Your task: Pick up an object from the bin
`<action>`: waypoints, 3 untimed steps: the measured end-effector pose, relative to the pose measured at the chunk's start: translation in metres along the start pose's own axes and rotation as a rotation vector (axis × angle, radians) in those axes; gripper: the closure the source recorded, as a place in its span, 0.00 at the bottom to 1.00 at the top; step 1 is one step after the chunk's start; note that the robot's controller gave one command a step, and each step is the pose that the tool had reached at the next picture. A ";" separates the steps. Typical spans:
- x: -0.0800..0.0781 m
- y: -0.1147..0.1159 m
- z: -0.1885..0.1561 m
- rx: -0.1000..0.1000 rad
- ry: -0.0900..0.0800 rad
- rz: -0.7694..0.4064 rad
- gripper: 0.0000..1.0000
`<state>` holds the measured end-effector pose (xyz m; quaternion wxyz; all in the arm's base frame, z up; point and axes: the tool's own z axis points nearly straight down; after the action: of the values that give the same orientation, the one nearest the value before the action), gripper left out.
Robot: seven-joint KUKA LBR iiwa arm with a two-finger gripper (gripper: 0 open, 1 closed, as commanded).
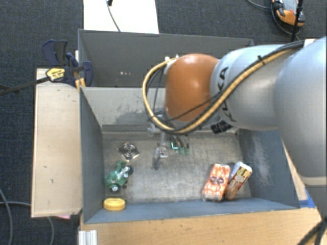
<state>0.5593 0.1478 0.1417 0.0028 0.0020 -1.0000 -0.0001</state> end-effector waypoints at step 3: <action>-0.017 0.057 0.067 -0.003 -0.011 -0.078 1.00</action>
Offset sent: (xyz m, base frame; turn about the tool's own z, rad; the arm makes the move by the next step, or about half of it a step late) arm 0.0321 0.0661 -0.0582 -0.1060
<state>0.5759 0.2045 0.0743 -0.0028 0.0411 -0.9992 -0.0016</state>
